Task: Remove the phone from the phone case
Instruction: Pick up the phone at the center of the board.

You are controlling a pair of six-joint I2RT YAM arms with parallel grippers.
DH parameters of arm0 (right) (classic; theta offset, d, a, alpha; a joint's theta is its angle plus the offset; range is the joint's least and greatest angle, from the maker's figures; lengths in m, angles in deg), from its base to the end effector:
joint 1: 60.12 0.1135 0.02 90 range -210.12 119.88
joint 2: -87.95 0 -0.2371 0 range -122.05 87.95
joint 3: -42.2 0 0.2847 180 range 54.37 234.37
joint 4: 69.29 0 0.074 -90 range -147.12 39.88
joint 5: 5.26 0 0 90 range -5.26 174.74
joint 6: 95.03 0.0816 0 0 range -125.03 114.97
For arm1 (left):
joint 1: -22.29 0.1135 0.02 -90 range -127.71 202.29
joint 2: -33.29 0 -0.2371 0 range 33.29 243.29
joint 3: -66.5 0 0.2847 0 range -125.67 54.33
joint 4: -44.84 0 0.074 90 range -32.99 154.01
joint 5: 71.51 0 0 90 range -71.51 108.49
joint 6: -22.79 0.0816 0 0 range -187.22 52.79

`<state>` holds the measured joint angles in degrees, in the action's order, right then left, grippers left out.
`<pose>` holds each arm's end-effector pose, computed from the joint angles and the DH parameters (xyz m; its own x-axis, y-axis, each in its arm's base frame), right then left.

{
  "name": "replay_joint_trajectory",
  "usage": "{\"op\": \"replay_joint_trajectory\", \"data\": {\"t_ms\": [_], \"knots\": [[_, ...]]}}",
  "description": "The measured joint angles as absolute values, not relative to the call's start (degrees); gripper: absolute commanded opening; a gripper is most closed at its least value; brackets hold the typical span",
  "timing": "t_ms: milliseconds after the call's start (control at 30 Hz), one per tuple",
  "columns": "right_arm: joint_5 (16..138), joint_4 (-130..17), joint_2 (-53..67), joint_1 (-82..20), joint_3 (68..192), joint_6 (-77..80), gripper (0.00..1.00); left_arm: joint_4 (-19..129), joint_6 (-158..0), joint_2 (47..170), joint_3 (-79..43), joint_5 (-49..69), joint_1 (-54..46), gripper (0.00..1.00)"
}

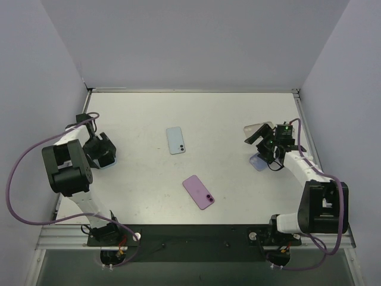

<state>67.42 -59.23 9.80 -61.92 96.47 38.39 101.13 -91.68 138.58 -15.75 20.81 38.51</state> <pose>0.3582 0.0130 0.1455 -0.5544 0.6739 -0.4883 0.2260 0.6866 0.6910 0.3575 0.1074 0.0779 -0.7403 -0.6464 -0.1850 -0.6514 0.7576 -0.0405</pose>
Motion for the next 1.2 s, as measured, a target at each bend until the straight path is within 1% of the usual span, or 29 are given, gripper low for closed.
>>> {"op": "replay_joint_trajectory", "data": {"t_ms": [300, 400, 433, 500, 633, 667, 733, 767, 933, 1100, 1200], "knots": [[66.57, -59.65, 9.93, -61.92, 95.56, 38.41, 0.87, 100.08, -90.31, 140.16, -16.21, 17.65, 38.58, 0.95], [66.33, -59.78, 10.34, -61.92, 95.16, 38.41, 0.87, 100.36, -90.31, 140.57, -16.63, 17.49, 38.58, 0.9], [66.24, -59.75, 10.52, -61.92, 95.03, 38.41, 0.87, 100.6, -90.37, 140.81, -16.93, 17.49, 38.58, 0.84], [66.2, -59.82, 10.74, -61.92, 94.97, 38.41, 0.87, 101.15, -90.37, 141.36, -17.63, 17.43, 38.58, 0.8], [65.78, -59.95, 10.78, -61.92, 94.92, 38.41, 0.86, 101.54, -90.48, 141.58, -17.94, 17.16, 38.51, 0.73], [65.72, -59.93, 10.8, -61.92, 94.9, 38.41, 0.86, 101.54, -90.48, 141.58, -17.94, 17.19, 38.43, 0.7], [65.52, -59.91, 10.83, -61.92, 94.86, 38.41, 0.86, 101.52, -90.44, 141.53, -17.94, 17.54, 38.01, 0.68], [65.34, -59.89, 10.87, -61.92, 94.86, 38.41, 0.86, 101.5, -90.42, 141.43, -17.92, 17.84, 37.6, 0.63], [64.8, -59.82, 11.7, -61.9, 94.86, 38.41, 0.86, 99.88, -90.22, 140.31, -16.78, 18.32, 32.26, 0.6], [64.71, -59.71, 12.38, -61.46, 94.86, 38.41, 0.86, 98.24, -90.57, 137.38, -13.13, 14.45, 21.99, 0.6], [64.71, -59.3, 12.38, -60.96, 94.86, 38.41, 0.85, 97.98, -91.22, 135.33, -10.48, 12.29, 18.12, 0.59]]}}
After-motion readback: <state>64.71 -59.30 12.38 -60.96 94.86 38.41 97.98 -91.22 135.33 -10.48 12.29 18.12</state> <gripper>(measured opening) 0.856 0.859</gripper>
